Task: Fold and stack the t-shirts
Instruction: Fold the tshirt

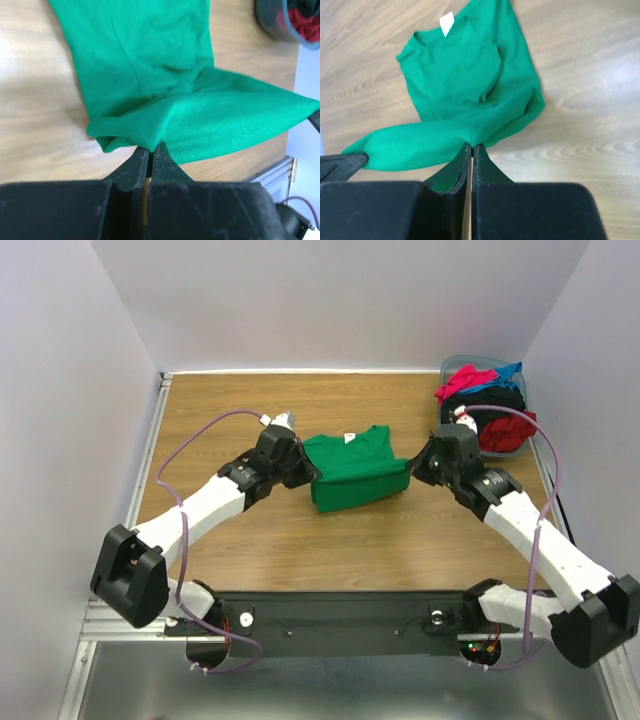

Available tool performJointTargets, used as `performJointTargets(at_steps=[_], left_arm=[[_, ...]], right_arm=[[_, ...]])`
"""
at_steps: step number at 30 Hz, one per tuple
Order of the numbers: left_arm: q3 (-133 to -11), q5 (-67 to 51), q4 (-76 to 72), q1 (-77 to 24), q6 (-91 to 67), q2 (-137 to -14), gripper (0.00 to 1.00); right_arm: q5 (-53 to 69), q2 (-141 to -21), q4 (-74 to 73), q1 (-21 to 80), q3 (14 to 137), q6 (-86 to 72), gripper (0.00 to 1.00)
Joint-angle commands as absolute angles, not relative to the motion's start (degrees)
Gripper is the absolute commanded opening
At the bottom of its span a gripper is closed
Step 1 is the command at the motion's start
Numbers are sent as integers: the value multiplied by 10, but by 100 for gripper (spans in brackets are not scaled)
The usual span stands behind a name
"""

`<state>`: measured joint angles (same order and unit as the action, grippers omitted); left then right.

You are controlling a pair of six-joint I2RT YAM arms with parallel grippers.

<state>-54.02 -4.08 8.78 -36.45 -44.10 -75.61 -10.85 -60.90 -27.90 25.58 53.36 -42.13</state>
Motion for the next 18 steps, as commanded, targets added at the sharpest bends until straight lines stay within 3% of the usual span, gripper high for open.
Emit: performJointTargets(at_steps=[1,18], left_arm=[[-591,-48,74,-335,-397,-783,0],[-710,-106,66,-255,-349,-945,0]], right_arm=[[-177,-642,-229,255,599,-389,0],[-167,-851,-187,221,738,-326,0]])
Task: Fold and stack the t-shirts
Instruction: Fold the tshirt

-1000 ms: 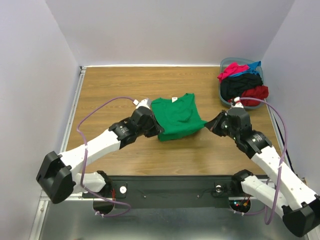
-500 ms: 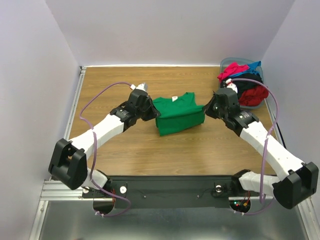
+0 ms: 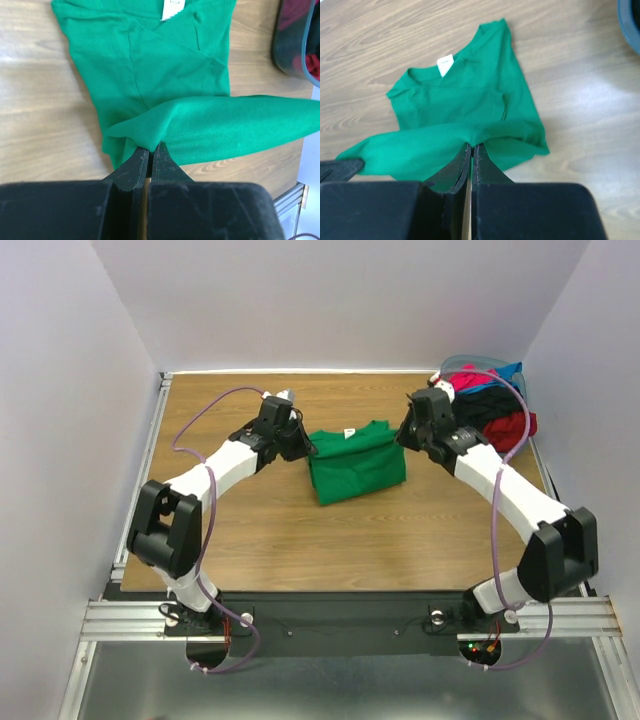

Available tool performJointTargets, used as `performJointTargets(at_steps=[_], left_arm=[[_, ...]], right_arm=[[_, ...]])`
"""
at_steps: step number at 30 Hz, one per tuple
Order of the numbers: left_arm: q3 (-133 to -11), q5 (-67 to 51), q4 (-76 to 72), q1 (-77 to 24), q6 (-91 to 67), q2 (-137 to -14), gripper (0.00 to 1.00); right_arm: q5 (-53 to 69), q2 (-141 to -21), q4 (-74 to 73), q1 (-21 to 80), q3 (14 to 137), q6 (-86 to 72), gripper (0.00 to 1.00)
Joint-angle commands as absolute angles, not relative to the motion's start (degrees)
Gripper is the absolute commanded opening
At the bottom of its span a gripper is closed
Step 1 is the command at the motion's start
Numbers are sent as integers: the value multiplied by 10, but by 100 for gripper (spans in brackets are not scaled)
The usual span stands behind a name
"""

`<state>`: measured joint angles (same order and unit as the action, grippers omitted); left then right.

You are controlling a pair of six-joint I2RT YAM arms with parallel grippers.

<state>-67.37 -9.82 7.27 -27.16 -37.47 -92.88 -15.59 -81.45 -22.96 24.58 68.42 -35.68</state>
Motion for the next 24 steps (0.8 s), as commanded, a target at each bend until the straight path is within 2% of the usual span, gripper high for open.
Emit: performJointTargets(at_steps=[1,9,12,13,14,15,16,18,19,24], left_arm=[[-715,-107,64,-251,-348,-953,0],[-806,-96,65,-222,-356,-1049,1],[-837,-95,67,-211,-356,-1087,13],[-845,-96,68,-208,-355,-1098,21],[-857,-111,74,-201,-352,-1109,50],[-885,-116,81,-199,-349,-1132,65],[-898,-116,90,-196,-345,-1141,98],[-931,-116,98,-194,-342,-1157,98],[-939,-117,104,-194,-338,-1158,98],[-928,-120,100,-203,-323,-1117,99]], right_arm=[[-153,-864,-187,216,749,-323,0],[-103,-997,-161,173,823,-314,0],[-85,-1061,-150,156,866,-312,0],[-78,-1076,-150,152,881,-311,0],[-72,-1109,-150,145,908,-309,1],[-63,-1123,-150,142,921,-306,11],[-40,-1148,-150,135,931,-306,25],[-10,-1158,-150,128,946,-308,62],[-4,-1158,-150,127,947,-309,99],[55,-1112,-150,126,918,-285,100]])
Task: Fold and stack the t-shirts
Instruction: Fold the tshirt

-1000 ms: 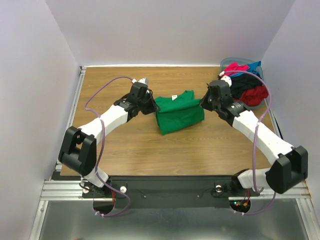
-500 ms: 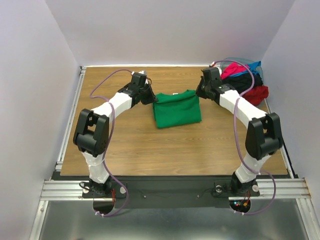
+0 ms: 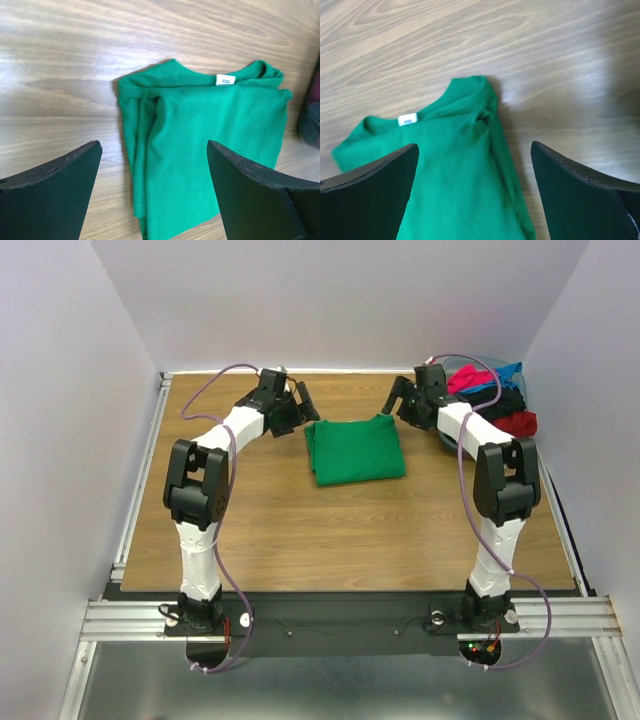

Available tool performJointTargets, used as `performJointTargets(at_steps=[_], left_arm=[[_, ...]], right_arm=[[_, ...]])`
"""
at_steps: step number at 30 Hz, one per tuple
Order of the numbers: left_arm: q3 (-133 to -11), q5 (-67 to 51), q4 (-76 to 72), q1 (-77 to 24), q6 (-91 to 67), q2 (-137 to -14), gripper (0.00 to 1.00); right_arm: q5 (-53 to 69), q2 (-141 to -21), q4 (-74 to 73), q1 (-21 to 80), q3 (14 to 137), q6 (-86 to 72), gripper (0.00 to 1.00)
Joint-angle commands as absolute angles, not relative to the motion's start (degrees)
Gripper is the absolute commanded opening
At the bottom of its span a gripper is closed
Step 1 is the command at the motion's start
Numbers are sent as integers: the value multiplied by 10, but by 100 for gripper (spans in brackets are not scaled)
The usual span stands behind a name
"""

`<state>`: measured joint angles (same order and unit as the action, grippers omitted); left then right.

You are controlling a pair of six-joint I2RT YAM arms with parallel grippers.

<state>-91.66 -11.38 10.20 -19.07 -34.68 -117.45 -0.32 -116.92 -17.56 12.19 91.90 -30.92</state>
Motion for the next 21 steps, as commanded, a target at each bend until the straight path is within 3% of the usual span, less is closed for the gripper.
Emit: performJointTargets(at_steps=[1,10,21], left_arm=[[-919,-119,96,-213,-322,-1109,99],[-882,-166,50,-262,-328,-1121,99],[-810,-163,33,-272,-331,-1165,98]], right_arm=[[66,-1102,-150,126,908,-283,100],[170,-1060,-125,126,824,-279,100],[207,-1195,-120,126,843,-258,100]])
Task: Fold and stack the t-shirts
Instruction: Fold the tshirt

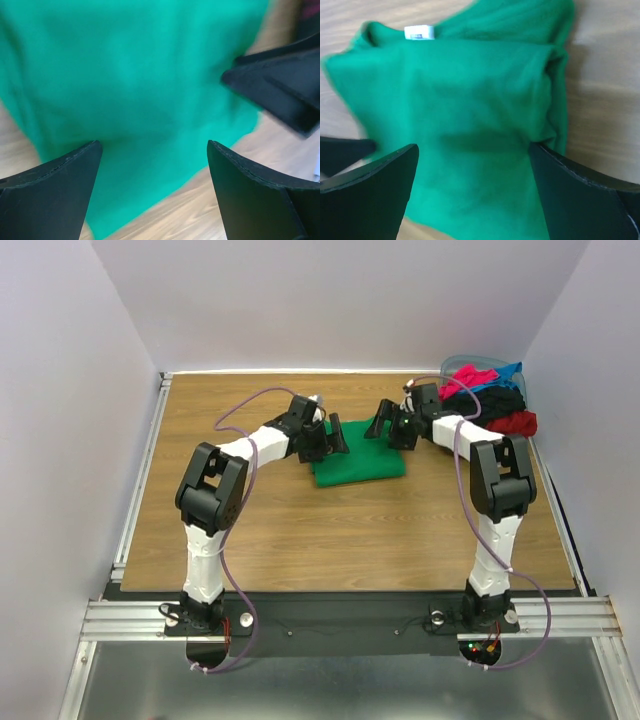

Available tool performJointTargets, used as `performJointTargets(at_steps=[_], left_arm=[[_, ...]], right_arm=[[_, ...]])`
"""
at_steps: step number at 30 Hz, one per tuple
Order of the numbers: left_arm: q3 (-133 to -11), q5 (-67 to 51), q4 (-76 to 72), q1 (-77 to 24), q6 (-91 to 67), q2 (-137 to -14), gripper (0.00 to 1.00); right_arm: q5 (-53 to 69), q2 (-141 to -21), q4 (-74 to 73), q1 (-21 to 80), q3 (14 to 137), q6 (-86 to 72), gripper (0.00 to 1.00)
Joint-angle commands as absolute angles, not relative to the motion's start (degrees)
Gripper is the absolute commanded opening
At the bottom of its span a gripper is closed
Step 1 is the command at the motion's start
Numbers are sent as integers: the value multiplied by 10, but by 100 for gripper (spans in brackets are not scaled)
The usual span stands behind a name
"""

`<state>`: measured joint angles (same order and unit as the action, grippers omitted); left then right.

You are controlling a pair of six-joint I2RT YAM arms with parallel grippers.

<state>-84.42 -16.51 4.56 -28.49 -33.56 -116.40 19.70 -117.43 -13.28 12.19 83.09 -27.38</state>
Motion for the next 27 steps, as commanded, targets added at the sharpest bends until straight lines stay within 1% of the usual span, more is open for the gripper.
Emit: performJointTargets(at_steps=[1,6,10,11,14,15,17,18,19,20,21,24,25,26,27], left_arm=[[-791,-163,28,-272,-333,-1165,99],[-767,-176,18,-270,-336,-1172,99],[-763,-168,25,-270,-330,-1137,99],[-761,-157,31,-270,-329,-1127,99],[-742,-128,45,-273,-322,-1064,98],[-730,-99,49,-276,-320,-1033,98],[-721,-72,66,-276,-313,-1011,99],[-718,-39,76,-276,-306,-1004,99],[-723,-17,90,-276,-302,-1000,99],[-728,-5,115,-276,-301,-1002,98],[-735,32,124,-275,-299,-1010,98],[-746,38,130,-275,-294,-1027,98],[-751,37,127,-275,-289,-1043,98],[-768,36,125,-273,-288,-1054,99],[-780,42,130,-274,-287,-1064,98]], right_arm=[[207,-1199,-120,126,843,-257,100],[220,-1187,-121,126,845,-225,100],[219,-1111,-128,126,832,-193,100],[210,-1064,-132,126,816,-190,100],[186,-980,-133,126,772,-190,100],[177,-923,-133,125,731,-198,100],[152,-857,-133,126,681,-218,100],[121,-791,-133,126,656,-240,100],[95,-757,-133,126,600,-253,100],[52,-725,-133,126,572,-268,100],[27,-653,-133,126,513,-300,100],[-54,-547,-133,125,434,-373,100],[-66,-517,-135,126,414,-388,100],[-72,-454,-135,126,397,-401,100],[-74,-428,-136,126,369,-405,100]])
